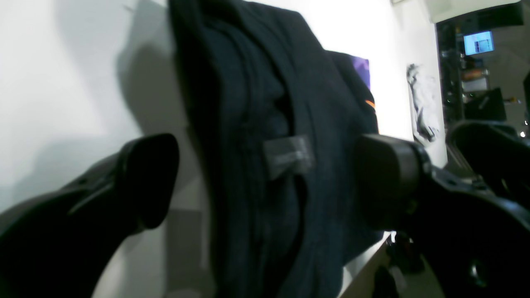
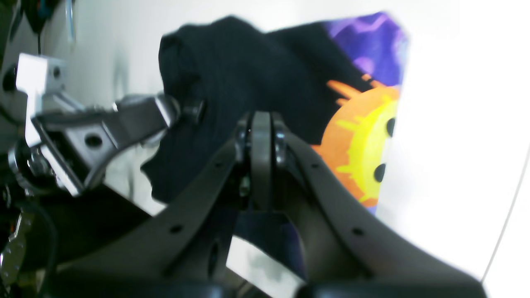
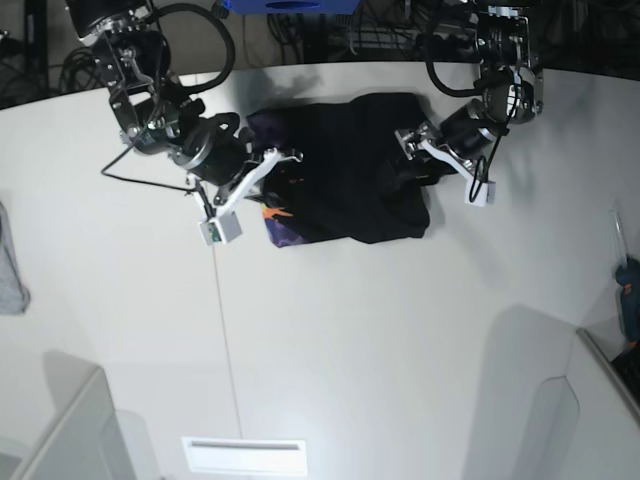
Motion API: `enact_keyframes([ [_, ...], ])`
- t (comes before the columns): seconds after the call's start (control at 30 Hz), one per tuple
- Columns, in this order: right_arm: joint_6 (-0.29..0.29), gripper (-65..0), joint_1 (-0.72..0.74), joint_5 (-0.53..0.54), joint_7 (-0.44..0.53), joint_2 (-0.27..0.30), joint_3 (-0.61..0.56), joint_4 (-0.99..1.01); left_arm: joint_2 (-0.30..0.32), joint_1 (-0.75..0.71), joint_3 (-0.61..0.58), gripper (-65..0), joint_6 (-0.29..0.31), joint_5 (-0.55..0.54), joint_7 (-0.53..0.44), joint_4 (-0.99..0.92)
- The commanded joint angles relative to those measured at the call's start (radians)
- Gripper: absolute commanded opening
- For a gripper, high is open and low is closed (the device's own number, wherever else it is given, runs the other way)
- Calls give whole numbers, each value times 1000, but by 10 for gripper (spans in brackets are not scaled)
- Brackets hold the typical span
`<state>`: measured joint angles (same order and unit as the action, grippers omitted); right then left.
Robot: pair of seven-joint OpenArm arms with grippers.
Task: Fold the T-shirt properly
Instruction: 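Grasp the bundle with the left gripper and flip it over, print side up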
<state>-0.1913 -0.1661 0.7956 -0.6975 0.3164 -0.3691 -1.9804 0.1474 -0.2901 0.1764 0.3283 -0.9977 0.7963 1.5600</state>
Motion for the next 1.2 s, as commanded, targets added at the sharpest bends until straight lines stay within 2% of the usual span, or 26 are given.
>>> enact_keyframes([
  [0.0, 9, -650, 1, 6, 26, 5, 5, -20, 2, -2, -13, 0, -34, 36, 44, -5],
  [0.1, 9, -650, -14, 6, 49, 5, 5, -18, 2, 1, -35, 0, -34, 38, 44, -5],
  [0.13, 9, -650, -16, 6, 52, 5, 5, -18, 2, 1, -41, -49, -34, 38, 44, -5],
  [0.3, 9, -650, -16, 6, 54, 25, 5, -18, 7, -5, -39, -441, -34, 38, 47, -7],
  [0.43, 9, -650, -17, 6, 54, 28, 15, -18, 11, -8, -39, -650, -34, 38, 47, -7],
  [0.6, 9, -650, -36, 9, 54, 26, 61, -21, 28, -21, -39, -650, -34, 38, 50, -33],
  [0.8, 9, -650, -57, 9, 54, 26, 109, -23, 111, 15, -53, -650, -34, 43, 183, -48],
  [0.93, 9, -650, -59, 11, 54, 25, 117, -23, 149, 62, -53, -650, -34, 148, 260, -16],
  [1.03, 9, -650, -59, 11, 54, 25, 117, -23, 153, 107, -53, -650, -31, 244, 331, 13],
  [1.17, 9, -650, -59, 11, 55, 20, 118, -23, 153, 168, -56, -650, -30, 302, 397, 18],
])
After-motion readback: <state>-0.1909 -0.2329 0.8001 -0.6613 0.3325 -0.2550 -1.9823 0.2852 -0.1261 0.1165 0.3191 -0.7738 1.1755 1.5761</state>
